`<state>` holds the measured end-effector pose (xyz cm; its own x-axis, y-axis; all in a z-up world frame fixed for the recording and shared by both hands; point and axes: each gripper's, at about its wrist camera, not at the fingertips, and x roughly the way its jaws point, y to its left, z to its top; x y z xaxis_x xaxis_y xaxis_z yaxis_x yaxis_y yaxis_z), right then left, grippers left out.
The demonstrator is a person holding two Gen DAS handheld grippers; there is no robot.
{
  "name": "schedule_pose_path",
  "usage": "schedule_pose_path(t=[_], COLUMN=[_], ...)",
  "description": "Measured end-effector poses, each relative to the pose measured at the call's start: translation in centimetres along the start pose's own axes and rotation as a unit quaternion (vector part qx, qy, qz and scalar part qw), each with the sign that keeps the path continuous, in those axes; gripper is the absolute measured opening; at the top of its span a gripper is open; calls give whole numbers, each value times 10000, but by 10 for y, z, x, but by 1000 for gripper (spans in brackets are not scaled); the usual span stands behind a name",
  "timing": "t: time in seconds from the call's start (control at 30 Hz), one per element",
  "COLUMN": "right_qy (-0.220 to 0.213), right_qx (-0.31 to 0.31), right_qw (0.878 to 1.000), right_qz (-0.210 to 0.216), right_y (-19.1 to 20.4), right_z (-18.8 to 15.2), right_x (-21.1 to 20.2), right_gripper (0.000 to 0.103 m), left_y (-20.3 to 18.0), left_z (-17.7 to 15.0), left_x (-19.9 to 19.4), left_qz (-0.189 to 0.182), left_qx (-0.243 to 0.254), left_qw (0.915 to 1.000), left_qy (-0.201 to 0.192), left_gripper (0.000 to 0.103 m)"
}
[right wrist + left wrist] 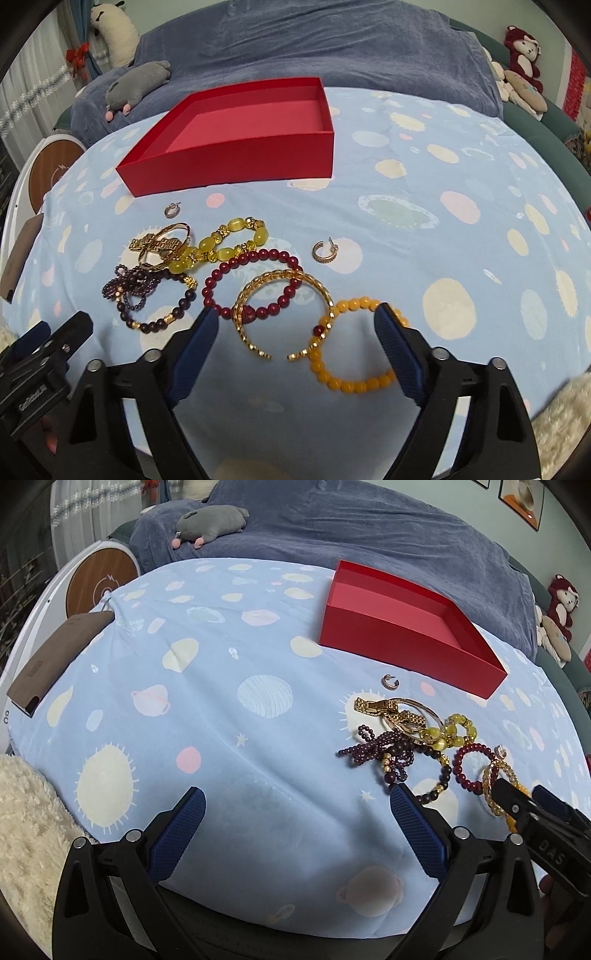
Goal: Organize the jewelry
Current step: 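Grasp the dark purple beaded bracelet with the left tool while the right tool grasps the gold bangle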
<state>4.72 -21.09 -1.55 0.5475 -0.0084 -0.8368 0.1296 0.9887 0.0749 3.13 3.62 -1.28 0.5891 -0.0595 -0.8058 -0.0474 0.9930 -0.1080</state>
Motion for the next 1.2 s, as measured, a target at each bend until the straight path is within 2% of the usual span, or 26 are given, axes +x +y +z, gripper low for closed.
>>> schedule_pose_path(t=[0.07,0.2,0.5,0.77,0.87,1.2], right_qy=[178,205,109,68,58,76], right_qx=[-13,32,269,503,494,386], right_qw=[9998,9996,9992,9982,9981,9984], right_qz=[56,212,266,334,366,407], right_y=[0,-1,-17,-31,-30,-23], right_z=[2,2,-8,-14,-13,-16], right_x=[10,13,-2,-13,-13,-13], right_gripper=[64,57,57,57,57,57], left_y=[1,0,-8,-5,-2,-23], left_z=[0,1,8,27,30,35], left_x=[2,4,10,29,34,39], left_qz=[-33,-89,-134,-145,-191,-575], left_qx=[-42,-4,274,661,733,976], left_qw=[10000,9999,9994,9972,9964,9929], left_qy=[40,77,131,316,383,370], left_gripper=[96,96,94,73,69,69])
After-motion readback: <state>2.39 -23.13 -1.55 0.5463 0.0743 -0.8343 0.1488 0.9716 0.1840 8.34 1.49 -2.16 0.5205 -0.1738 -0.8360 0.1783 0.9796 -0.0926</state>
